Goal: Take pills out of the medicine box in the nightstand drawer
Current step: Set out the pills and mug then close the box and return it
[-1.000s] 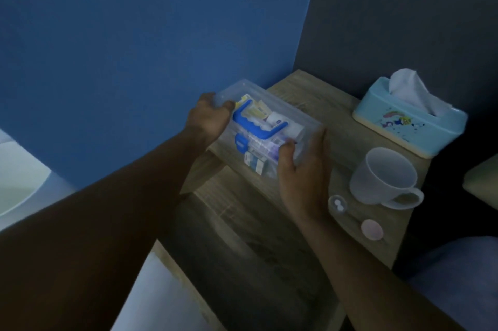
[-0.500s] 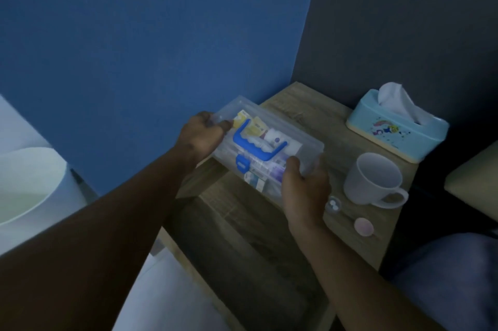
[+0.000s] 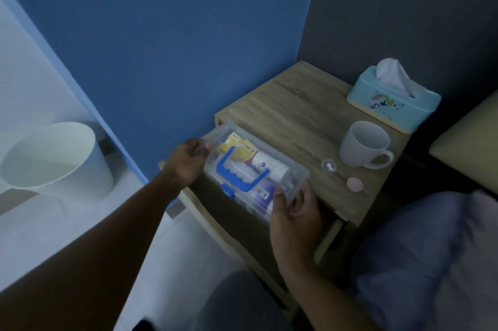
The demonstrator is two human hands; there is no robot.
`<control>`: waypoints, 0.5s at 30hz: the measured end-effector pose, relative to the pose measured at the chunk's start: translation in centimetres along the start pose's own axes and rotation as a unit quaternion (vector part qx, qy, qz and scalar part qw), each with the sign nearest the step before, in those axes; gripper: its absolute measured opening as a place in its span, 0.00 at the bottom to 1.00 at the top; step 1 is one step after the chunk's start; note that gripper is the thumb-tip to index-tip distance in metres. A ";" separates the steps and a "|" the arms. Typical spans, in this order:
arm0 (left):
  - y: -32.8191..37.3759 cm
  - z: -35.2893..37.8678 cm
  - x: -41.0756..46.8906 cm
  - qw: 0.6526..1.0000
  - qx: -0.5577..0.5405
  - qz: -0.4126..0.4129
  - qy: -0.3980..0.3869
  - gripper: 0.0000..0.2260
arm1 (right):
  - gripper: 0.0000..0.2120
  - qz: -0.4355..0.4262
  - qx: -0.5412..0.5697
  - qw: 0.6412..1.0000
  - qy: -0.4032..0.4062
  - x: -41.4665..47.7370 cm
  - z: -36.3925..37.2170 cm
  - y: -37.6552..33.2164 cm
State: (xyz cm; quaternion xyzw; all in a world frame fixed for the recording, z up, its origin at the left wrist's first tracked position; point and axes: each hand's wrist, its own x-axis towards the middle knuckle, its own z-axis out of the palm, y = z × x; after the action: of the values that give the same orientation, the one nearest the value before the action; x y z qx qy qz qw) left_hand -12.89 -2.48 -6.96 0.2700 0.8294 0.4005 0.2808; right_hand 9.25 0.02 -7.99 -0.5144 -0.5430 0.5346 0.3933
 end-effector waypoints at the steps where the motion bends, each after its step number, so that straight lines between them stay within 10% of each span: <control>1: -0.7 0.2 -0.3 1.000 0.000 -0.003 -0.012 0.16 | 0.27 0.010 -0.006 1.000 -0.002 -0.2 -0.1 0.5; 15: -4.6 4.8 3.5 0.978 0.152 0.011 -0.142 0.12 | 0.25 0.160 -0.110 0.981 0.003 1.7 0.1 7.1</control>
State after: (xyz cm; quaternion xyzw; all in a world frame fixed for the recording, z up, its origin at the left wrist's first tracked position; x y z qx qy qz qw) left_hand -13.09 -0.15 -14.04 0.3724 0.8292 0.2304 0.3473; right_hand 9.80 0.98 -15.25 -0.6365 -0.5079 0.5259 0.2457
